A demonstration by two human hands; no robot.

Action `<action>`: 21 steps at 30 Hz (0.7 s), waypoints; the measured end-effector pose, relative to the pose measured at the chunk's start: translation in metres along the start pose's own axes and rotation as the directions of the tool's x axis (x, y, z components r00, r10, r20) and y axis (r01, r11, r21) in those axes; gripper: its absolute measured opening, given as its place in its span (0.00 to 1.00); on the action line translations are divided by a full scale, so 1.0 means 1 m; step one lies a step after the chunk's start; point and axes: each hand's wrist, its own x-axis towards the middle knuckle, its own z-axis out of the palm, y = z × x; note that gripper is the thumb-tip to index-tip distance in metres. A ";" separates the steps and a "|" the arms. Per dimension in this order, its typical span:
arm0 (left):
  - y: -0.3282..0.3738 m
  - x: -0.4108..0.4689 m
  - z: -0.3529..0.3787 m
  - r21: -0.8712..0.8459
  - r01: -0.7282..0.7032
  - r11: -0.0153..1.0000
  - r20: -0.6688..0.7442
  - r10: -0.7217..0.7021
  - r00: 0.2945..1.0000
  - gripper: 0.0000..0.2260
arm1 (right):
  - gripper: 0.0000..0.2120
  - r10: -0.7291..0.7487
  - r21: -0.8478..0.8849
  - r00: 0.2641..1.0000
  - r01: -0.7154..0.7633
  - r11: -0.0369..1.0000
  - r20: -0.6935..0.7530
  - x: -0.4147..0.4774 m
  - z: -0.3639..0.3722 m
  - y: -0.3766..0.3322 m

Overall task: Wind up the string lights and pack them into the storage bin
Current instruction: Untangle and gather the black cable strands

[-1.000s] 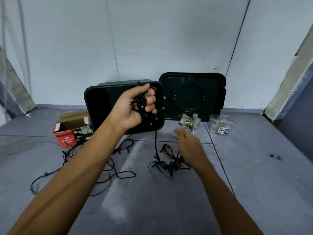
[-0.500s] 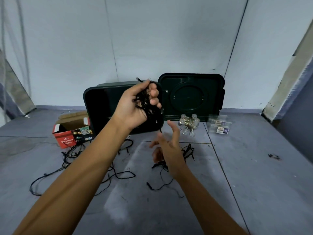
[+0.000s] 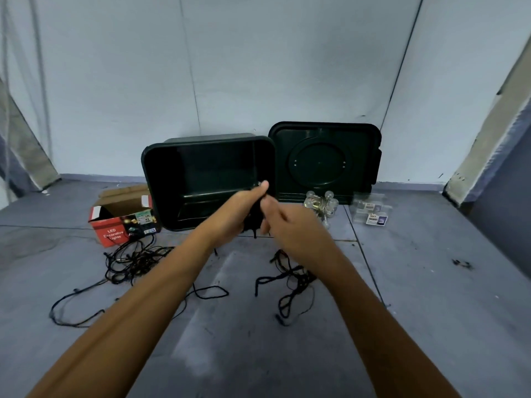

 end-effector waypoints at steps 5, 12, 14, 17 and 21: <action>-0.010 -0.019 0.014 -0.161 0.117 0.980 0.292 -0.066 0.954 0.32 | 0.25 -0.003 0.084 0.973 0.022 0.996 -0.229 0.031 -0.016 -0.011; 0.001 -0.023 0.009 -0.457 0.051 0.888 0.215 0.054 0.975 0.12 | 0.19 0.170 0.527 0.972 -0.060 0.848 -0.162 0.048 0.005 0.042; 0.007 -0.022 0.009 -0.547 0.040 0.836 0.125 0.034 0.992 0.15 | 0.20 0.295 0.616 0.952 -0.183 0.766 -0.084 0.041 0.012 0.053; 0.017 -0.022 0.003 -0.662 0.001 0.750 0.038 0.032 0.999 0.16 | 0.19 0.360 0.315 0.933 -0.347 0.883 0.019 0.039 0.010 0.074; 0.024 -0.022 0.001 -0.619 0.003 0.785 0.016 0.009 1.000 0.17 | 0.16 0.145 -0.408 0.985 -0.171 0.897 -0.095 0.039 0.003 0.093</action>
